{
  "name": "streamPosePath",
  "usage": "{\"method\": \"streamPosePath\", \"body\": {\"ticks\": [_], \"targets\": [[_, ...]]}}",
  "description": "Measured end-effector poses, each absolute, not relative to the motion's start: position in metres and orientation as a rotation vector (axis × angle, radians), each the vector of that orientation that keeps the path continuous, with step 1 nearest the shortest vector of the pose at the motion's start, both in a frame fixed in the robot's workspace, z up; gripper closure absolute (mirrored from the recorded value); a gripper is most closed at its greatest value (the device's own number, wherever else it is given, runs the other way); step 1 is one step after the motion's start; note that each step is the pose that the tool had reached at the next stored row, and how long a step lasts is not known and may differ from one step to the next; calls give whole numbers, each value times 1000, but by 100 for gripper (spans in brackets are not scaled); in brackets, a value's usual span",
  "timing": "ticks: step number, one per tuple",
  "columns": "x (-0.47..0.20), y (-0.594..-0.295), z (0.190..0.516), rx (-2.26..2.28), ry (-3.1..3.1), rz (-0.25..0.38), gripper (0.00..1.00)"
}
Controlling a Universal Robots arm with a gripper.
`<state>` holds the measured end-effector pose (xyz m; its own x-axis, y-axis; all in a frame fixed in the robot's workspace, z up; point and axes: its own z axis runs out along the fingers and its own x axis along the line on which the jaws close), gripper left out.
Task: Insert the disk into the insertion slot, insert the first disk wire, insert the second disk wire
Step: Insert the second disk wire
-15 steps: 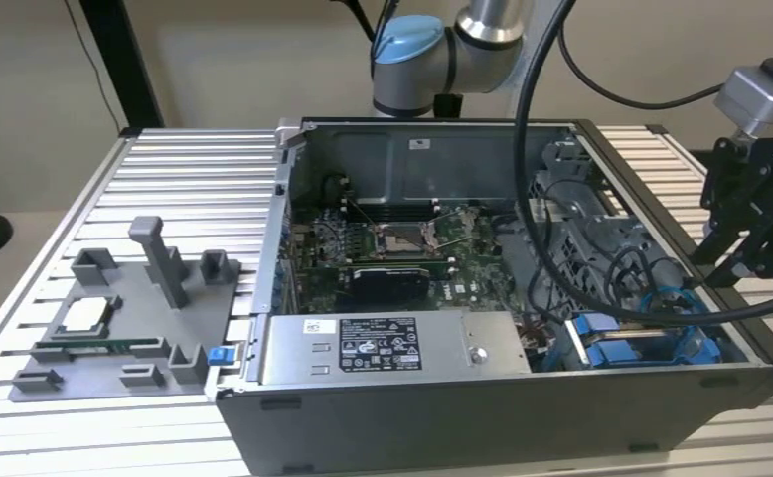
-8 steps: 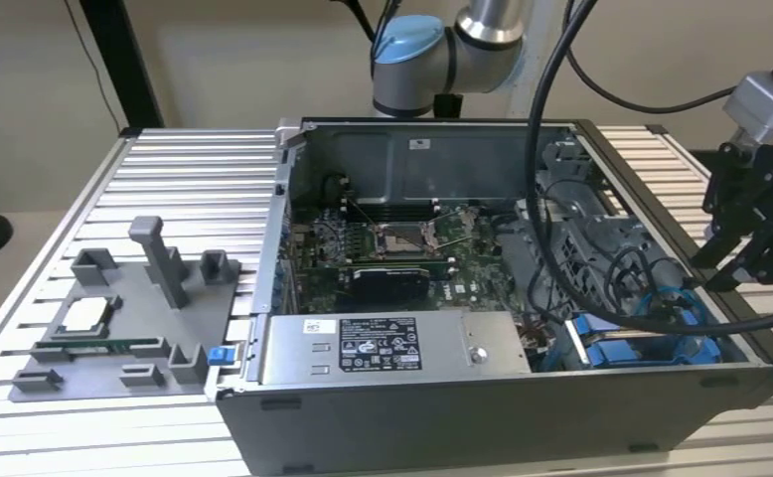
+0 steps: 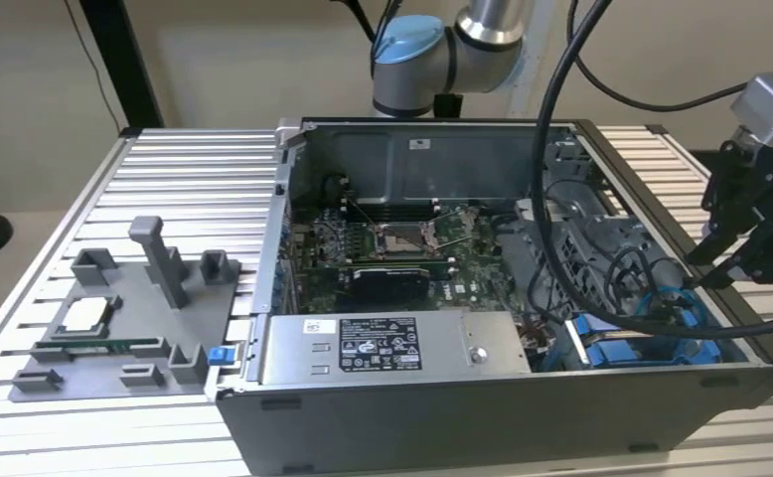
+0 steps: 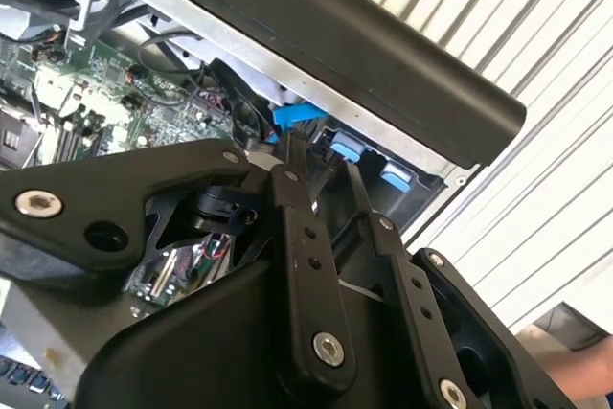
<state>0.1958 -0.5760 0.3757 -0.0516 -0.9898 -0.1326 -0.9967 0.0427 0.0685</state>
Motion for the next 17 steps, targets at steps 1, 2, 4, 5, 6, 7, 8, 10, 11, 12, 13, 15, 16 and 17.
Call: {"method": "streamPosePath", "body": {"ticks": [1, 2, 4, 5, 6, 7, 8, 10, 11, 12, 13, 15, 16, 17], "targets": [[196, -577, 376, -2128, 2231, 226, 0], [196, -578, 375, -2128, 2231, 231, 0], [196, -579, 375, -2128, 2232, 233, 0], [196, -579, 375, -2128, 2232, 233, 0], [196, -579, 375, -2128, 2231, 234, 0], [196, -579, 375, -2126, 2230, 237, 0], [196, -580, 375, -2125, 2228, 240, 0], [196, -581, 374, -2122, 2224, 247, 0], [196, -582, 373, -2120, 2222, 250, 0], [196, -583, 373, -2118, 2220, 255, 0], [196, -584, 372, -2117, 2218, 260, 0], [196, -586, 371, -2114, 2215, 268, 0], [196, -587, 370, -2111, 2212, 273, 0], [196, -587, 369, -2108, 2208, 279, 0]]}}
